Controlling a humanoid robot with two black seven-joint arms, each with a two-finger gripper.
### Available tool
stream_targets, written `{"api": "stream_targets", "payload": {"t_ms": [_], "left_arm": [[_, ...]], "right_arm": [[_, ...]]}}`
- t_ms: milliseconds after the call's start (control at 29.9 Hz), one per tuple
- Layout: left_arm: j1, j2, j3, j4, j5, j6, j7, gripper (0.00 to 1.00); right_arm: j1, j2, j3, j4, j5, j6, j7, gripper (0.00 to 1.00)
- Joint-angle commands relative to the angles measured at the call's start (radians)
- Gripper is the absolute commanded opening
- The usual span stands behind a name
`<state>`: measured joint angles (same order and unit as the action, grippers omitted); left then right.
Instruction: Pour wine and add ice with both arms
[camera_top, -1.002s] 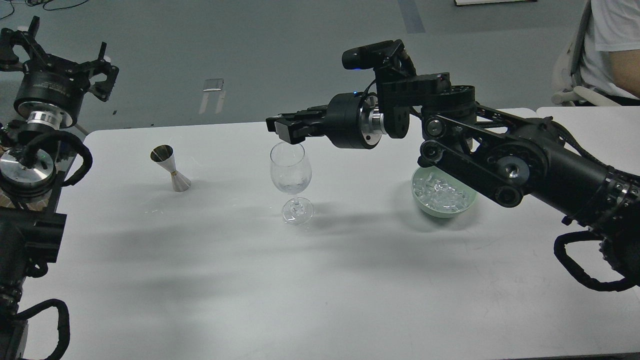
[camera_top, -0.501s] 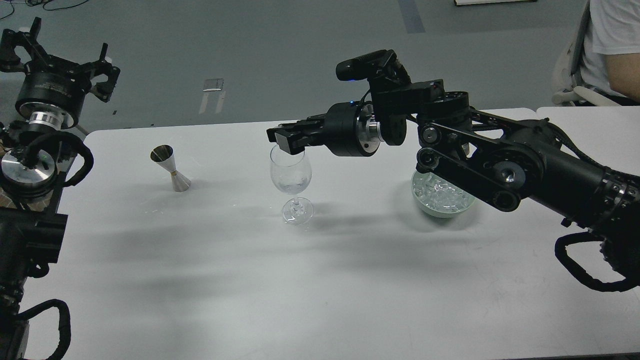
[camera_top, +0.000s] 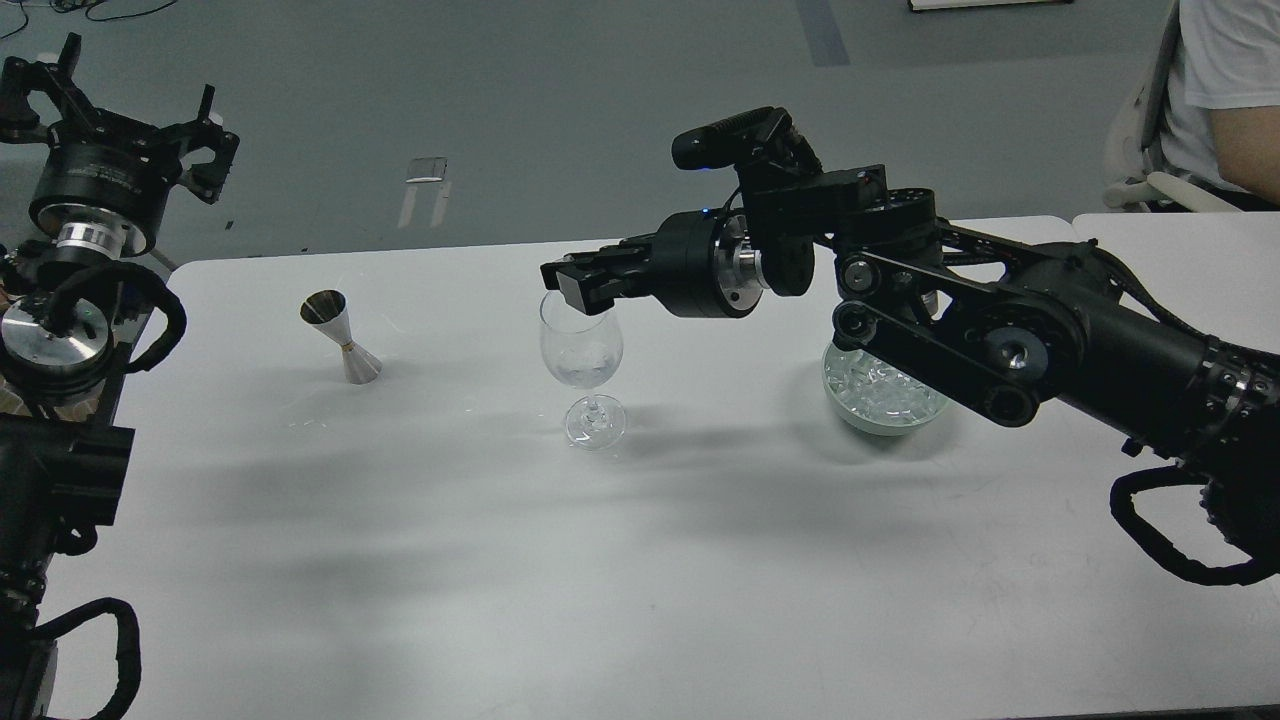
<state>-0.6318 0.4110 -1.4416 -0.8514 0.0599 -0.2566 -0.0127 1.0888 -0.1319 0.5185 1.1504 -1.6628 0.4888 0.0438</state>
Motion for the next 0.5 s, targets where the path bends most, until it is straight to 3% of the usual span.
{"api": "stream_targets", "payload": {"t_ms": [0, 468], "left_arm": [[0.000, 0.000, 0.000, 0.000, 0.000, -0.001, 0.000, 0.98], [0.000, 0.002, 0.000, 0.000, 0.000, 0.000, -0.001, 0.98]], "right_arm": [[0.000, 0.000, 0.000, -0.006, 0.000, 0.000, -0.002, 0.14], [-0.004, 0.000, 0.000, -0.009, 0.003, 0.000, -0.004, 0.21]]}}
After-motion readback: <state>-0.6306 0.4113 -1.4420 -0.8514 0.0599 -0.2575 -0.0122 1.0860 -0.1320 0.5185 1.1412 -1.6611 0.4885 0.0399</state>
